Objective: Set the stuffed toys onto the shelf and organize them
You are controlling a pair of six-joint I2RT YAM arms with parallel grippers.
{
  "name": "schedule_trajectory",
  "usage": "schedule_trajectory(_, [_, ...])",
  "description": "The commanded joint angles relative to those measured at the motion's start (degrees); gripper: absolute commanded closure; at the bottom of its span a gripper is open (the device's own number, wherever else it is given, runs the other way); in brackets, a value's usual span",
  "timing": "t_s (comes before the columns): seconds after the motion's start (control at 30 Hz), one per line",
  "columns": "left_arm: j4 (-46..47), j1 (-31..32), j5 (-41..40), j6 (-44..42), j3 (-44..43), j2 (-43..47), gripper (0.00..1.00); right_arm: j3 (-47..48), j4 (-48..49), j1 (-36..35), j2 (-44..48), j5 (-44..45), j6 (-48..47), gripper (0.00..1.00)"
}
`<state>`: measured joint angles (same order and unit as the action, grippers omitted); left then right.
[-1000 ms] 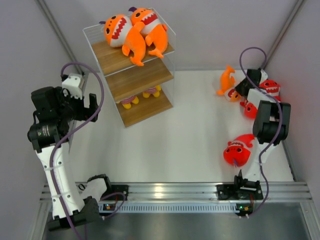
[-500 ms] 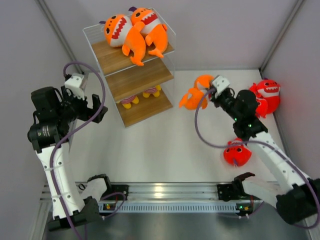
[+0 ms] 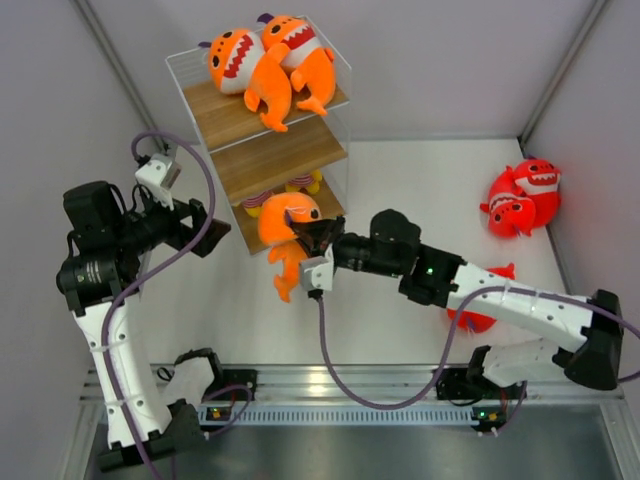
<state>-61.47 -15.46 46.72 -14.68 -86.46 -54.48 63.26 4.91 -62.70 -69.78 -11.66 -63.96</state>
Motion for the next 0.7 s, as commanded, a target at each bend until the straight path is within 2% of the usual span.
schedule_trajectory(0.0, [-0.49, 0.35, 5.39, -0.53, -0.29, 1.57, 0.02, 6.42, 5.81, -1.11, -4.48, -0.64, -5.90, 1.00])
schedule_trajectory(0.13, [-2.24, 0.61, 11.63, -1.75, -0.47, 1.66, 0.02, 11.61, 5.81, -4.01, -11.50, -0.38, -8.02, 1.00])
schedule_trajectory(0.23, [-4.53, 0.87, 14.45, -5.71, -0.56, 1.83, 0.02, 13.63, 8.97, -5.07, -13.80, -1.43, -8.54, 1.00])
schedule_trajectory(0.47, [-4.53, 1.05, 9.44, -5.89, -0.73, 0.34, 0.03, 16.80, 10.03, -7.44, -15.91, -3.89, -11.36, 0.99])
schedule_trajectory(0.53, [-4.62, 0.96, 9.70, -6.33, -0.47, 0.51, 0.17, 17.07, 11.00, -7.44, -16.35, -4.77, -11.27, 0.99])
schedule_trajectory(0.57, [-4.62, 1.05, 9.79, -6.42, -0.38, 0.60, 0.44, 17.07, 11.44, -7.44, -16.35, -5.21, -11.27, 0.98])
schedule_trajectory(0.63, [-4.62, 1.05, 10.49, -6.77, -0.47, 0.60, 0.73, 17.07, 11.88, -7.44, -16.27, -7.05, -10.13, 0.96])
schedule_trajectory(0.67, [-4.62, 1.05, 10.41, -6.77, -0.90, 0.51, 1.00, 16.98, 12.84, -7.53, -16.18, -7.50, -9.26, 0.94])
